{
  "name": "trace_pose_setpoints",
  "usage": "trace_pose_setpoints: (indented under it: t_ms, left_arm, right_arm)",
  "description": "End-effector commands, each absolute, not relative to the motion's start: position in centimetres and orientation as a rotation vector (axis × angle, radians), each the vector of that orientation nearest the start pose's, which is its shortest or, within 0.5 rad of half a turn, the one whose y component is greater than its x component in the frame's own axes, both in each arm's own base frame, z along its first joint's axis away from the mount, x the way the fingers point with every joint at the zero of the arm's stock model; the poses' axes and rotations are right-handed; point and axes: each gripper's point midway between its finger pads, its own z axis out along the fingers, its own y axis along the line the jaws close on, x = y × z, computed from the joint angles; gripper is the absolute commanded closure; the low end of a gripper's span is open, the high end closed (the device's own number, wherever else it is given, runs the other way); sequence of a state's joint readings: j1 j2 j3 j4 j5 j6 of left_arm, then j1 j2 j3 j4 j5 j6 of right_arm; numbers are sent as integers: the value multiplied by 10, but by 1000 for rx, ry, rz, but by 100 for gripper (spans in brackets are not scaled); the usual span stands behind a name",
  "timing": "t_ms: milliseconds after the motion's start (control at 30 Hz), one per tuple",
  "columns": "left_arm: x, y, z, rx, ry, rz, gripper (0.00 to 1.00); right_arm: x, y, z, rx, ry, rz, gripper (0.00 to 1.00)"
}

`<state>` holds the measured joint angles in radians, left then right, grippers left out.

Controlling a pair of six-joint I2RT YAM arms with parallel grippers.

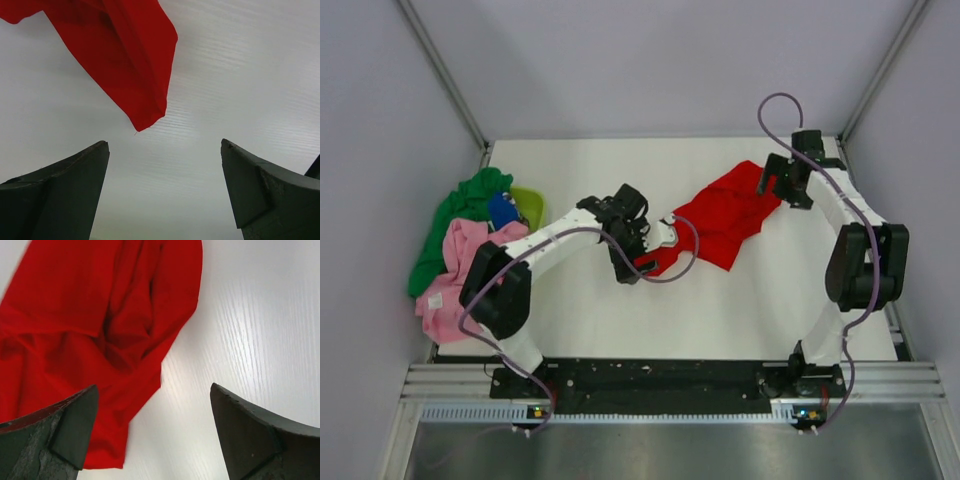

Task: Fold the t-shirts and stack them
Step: Move the tshirt to the center of the board

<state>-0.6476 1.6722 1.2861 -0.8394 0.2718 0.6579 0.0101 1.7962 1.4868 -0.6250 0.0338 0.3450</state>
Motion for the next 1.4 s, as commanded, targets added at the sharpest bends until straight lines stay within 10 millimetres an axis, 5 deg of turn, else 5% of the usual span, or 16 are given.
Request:
trace_pose_setpoints:
  t_ms: [0,267,400,467,500,567,667,867,1100,1233,1367]
  left_arm:
    - [276,-243,80,1778,2155,-385,1]
    - [295,-256,40,1768,2214,-293,6]
    - [304,-263,35,1723,2231,-295,44]
    - [311,-262,33,1691,2231,-268,75]
    - [316,-260,36,1662,2232,-245,100]
    - [334,-251,49,1566,2246,-197,100]
    - [361,-227,98,1383,2247,-160,100]
    - [396,-153,242,1044,2092,-19,100]
    - [366,-98,385,862,1823,147,100]
    - [352,-71,433,776,1739,268,100]
    - [356,-64,431,766,1742,318,100]
  right_arm:
    - [423,23,142,350,2441,92,10]
    - [417,69,72,259,2568,344,23]
    - [429,92,61,224,2564,458,27]
    - [436,99,58,224,2546,500,29]
    - [439,100,56,225,2543,508,33]
    - [442,99,52,231,2547,504,52]
    - [441,93,60,244,2536,464,100]
    - [423,81,123,197,2419,393,100]
    - [372,65,235,141,2181,336,100]
    - [341,63,262,136,2112,348,100]
    - [318,64,263,120,2116,366,100]
